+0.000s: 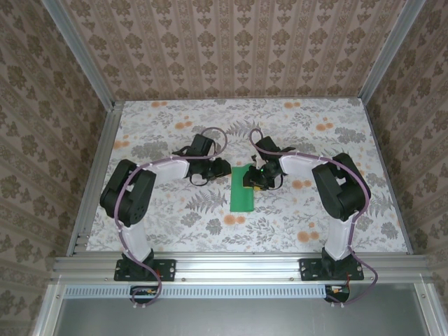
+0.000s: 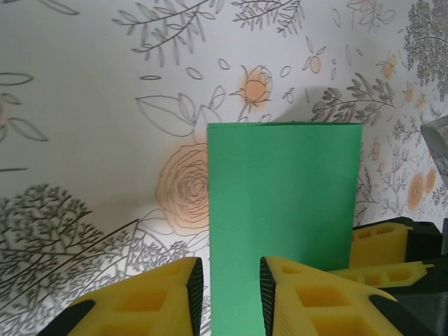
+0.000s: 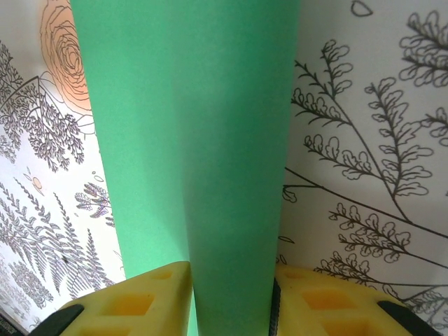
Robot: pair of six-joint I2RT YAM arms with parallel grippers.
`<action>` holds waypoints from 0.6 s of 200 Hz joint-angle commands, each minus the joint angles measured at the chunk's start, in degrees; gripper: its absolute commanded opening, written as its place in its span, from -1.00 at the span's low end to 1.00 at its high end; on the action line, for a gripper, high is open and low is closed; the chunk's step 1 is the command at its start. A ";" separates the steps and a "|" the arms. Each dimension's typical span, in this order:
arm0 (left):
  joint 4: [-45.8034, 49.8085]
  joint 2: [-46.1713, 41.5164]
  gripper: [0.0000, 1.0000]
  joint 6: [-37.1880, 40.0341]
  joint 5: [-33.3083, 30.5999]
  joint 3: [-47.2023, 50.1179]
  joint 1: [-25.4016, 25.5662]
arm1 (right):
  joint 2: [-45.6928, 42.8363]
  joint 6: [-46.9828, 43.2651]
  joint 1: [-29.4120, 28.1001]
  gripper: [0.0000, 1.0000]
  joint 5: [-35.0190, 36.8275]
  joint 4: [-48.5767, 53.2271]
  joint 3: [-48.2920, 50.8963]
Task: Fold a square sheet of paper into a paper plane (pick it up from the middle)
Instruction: Hold the square sheet of paper at the center of the table.
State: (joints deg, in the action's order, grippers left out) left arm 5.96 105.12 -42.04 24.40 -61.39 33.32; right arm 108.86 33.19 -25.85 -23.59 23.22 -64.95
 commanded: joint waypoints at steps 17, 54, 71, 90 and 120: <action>0.68 1.48 -0.43 1.54 2.29 -2.28 0.87 | 4.04 0.30 0.27 -0.29 3.42 2.24 -0.11; 0.81 2.76 -0.46 1.53 3.19 -2.94 1.74 | 4.70 0.47 0.26 -0.29 3.81 2.63 -0.28; 0.90 3.29 -0.47 1.54 3.53 -3.23 1.92 | 4.92 0.30 0.27 -0.29 4.08 2.88 -0.36; 0.99 3.88 -0.49 1.59 3.98 -3.65 2.26 | 5.18 0.37 0.27 -0.28 4.34 3.22 -0.55; 1.24 4.73 -0.51 1.64 4.31 -4.32 2.71 | 5.66 1.05 0.27 -0.26 4.65 3.50 -0.71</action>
State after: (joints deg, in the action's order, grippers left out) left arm 6.04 108.18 -41.78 27.27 -63.51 35.40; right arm 109.97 33.26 -25.74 -23.81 25.15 -66.48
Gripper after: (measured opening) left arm 0.249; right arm 0.366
